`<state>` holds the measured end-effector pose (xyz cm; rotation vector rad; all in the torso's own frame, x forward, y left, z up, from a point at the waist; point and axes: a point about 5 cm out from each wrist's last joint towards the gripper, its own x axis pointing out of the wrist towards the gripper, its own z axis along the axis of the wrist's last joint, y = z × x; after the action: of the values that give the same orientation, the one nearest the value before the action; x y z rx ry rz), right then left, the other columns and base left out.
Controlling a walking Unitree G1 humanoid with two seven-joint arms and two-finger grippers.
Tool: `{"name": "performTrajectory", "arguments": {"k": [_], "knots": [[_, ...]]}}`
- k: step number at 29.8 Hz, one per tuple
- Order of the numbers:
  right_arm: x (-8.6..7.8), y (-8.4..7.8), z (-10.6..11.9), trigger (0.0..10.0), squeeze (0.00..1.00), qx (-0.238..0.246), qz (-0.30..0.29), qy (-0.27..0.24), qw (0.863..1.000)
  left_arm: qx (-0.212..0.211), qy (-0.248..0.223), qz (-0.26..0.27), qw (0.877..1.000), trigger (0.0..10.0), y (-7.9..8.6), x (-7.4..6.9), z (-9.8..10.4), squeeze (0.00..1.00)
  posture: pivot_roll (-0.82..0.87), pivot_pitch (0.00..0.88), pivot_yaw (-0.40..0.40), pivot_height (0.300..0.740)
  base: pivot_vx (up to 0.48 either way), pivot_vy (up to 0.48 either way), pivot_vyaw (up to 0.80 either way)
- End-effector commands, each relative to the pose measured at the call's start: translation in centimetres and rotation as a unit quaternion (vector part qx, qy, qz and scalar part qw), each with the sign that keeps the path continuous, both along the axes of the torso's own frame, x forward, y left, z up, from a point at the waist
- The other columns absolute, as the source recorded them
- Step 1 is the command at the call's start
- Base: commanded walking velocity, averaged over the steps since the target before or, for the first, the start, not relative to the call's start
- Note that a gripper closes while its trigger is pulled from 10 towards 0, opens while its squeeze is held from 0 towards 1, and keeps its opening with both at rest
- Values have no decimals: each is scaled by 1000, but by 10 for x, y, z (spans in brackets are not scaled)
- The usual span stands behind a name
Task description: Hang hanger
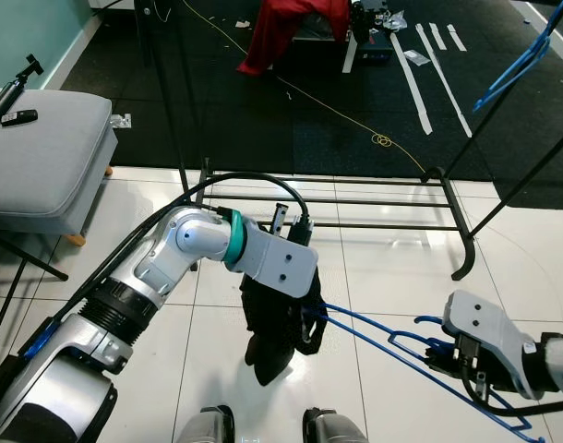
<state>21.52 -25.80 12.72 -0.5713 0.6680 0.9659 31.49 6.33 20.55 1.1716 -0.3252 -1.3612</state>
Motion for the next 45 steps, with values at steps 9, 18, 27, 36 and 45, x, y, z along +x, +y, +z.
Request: {"name": "performTrajectory", "arguments": {"k": [9,18,27,36,45], "knots": [[-4,1,-12,10000,0,-5,-3,31,999,-16,14,-23,999,10000,-6,-13,4,0,-107,103,19,740,0,0,0],[0,15,-24,10000,0,34,-8,55,998,-23,-4,-42,999,10000,-17,-21,0,0,-106,99,13,740,0,0,0],[14,29,-33,10000,0,43,-22,52,997,-12,-15,-62,998,10000,-26,-33,-11,0,-106,104,3,740,0,0,0],[26,48,-43,10000,0,42,-26,55,997,-26,-37,-72,996,10000,-33,-36,-8,0,-104,110,3,740,0,0,0],[43,64,-48,10000,0,76,-56,46,995,-47,-25,-80,995,10000,-37,-41,-4,0,-100,117,-2,740,0,0,0]]}}
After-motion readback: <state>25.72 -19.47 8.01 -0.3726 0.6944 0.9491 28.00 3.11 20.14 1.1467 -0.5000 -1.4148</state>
